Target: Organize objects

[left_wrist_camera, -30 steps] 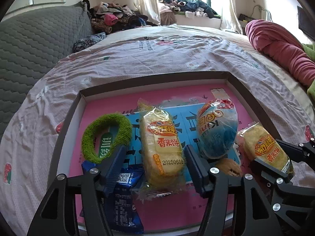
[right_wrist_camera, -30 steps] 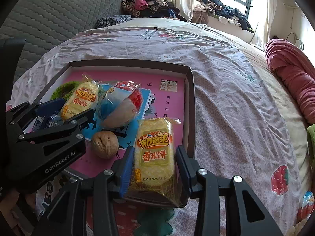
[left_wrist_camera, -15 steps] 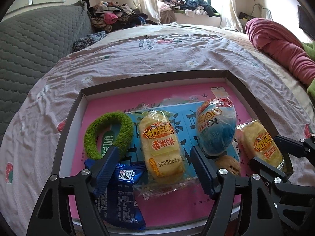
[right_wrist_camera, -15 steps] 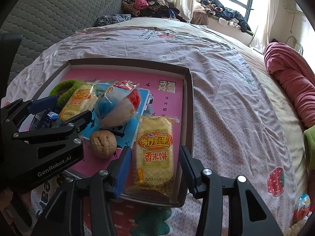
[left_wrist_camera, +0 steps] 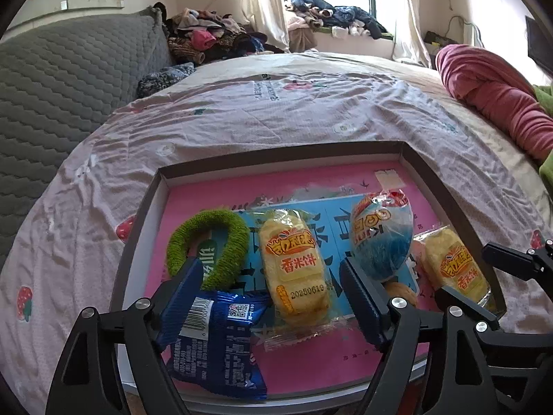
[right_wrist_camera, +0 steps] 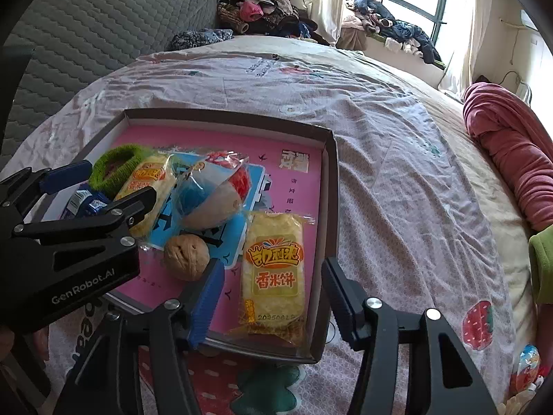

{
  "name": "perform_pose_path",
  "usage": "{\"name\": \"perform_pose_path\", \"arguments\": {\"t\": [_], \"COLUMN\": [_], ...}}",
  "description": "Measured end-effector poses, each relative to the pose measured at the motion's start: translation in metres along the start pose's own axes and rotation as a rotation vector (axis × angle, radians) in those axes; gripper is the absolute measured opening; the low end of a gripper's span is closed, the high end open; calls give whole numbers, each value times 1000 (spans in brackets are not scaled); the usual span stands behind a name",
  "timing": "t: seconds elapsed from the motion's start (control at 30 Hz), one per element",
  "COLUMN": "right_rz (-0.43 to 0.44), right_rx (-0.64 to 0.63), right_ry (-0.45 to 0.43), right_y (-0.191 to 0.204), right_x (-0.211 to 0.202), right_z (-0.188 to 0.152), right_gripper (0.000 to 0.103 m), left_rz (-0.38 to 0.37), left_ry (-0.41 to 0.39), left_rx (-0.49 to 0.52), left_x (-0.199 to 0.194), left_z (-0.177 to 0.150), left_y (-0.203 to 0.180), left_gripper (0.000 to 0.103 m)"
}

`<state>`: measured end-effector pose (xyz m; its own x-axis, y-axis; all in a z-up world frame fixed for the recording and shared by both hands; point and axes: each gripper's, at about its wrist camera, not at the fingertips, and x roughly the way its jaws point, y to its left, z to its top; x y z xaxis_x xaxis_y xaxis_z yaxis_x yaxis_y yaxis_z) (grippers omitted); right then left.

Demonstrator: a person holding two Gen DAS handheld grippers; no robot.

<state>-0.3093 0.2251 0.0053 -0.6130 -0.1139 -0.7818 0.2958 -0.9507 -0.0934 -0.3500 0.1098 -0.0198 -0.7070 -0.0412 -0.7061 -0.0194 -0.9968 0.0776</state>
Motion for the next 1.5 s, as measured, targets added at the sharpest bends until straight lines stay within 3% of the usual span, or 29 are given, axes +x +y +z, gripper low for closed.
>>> {"name": "perform_pose_path", "arguments": {"t": [0.1, 0.47, 0.7, 1.07, 1.2, 1.5], "right_rz": [-5, 3, 0, -19, -25, -16], "right_rx": [1, 15, 24, 36, 43, 45], "right_ry": [-13, -29, -33, -45, -58, -102], "right_y": [0, -1, -4, -8, -10, -10], "right_x": [-4, -9, -10, -13, -16, -24], "right_z": [2, 3, 4, 4, 5, 8], "right_gripper": [69, 77, 85, 92, 101, 102], "left_rz": [5, 1, 1, -4, -10, 2], "left_ry": [-8, -20, -35, -44, -67, -92], "left_rx": [-6, -22, -33, -48, -61, -80], "left_x": [-3, -9, -13, -19, -27, -36], "left_z": [1, 3, 4, 7, 9, 12], "left_y": [2, 8, 11, 16, 21, 30], "left_gripper": [84, 85, 100, 102, 102, 102]}}
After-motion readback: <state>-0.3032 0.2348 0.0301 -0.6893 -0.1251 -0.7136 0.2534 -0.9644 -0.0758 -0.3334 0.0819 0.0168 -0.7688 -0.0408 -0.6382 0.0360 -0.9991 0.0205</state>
